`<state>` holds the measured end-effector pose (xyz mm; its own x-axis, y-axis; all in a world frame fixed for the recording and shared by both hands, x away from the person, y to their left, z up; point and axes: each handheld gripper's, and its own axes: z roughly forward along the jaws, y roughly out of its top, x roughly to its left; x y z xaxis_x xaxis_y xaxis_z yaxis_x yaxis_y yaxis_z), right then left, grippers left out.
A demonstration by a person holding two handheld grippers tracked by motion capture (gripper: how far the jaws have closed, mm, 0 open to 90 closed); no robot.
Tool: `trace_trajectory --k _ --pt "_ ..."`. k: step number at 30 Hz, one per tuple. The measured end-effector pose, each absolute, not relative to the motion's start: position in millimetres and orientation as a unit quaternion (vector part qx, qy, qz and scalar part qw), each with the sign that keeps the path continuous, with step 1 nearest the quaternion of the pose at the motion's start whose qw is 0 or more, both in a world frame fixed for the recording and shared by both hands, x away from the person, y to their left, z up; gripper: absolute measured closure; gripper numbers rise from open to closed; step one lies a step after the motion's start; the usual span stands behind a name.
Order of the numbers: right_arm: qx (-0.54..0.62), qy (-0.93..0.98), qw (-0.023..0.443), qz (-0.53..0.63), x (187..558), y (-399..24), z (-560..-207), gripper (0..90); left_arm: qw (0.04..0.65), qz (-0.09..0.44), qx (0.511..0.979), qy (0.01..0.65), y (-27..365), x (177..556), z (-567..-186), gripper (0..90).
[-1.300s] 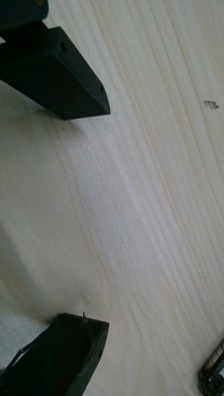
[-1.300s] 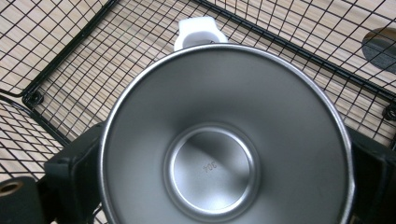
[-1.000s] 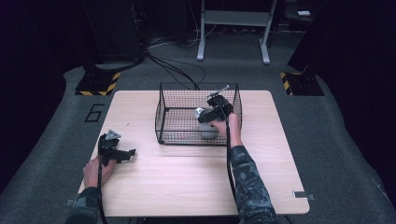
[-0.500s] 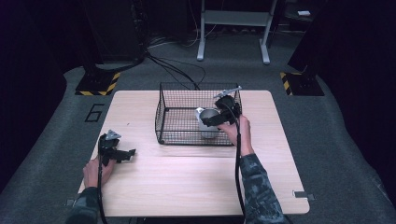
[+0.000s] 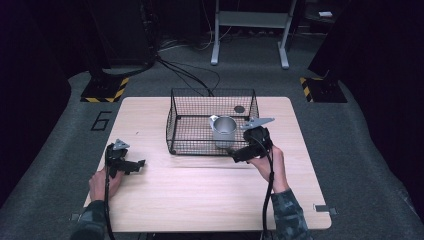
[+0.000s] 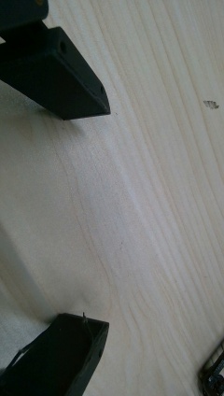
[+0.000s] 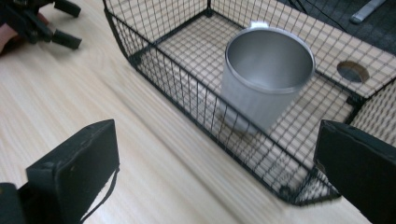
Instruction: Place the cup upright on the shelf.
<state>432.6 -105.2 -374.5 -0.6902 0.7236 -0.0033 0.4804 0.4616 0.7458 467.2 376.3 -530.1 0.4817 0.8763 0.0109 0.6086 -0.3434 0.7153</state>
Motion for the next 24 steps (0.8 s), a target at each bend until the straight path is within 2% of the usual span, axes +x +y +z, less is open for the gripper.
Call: trace_trajectory --k 5,11,24 --pt "0.369 0.835 0.177 0.368 413 -123 -391 0.0 0.326 0.201 0.799 0.463 377 467 -529 0.4" --pt "0.404 0.822 0.170 0.363 394 -151 -425 0.0 0.330 0.202 0.796 0.466 377 467 -530 0.3" --pt "0.517 0.766 0.163 0.345 379 -225 -503 0.0 0.327 0.203 0.797 0.465 377 467 -530 0.3"
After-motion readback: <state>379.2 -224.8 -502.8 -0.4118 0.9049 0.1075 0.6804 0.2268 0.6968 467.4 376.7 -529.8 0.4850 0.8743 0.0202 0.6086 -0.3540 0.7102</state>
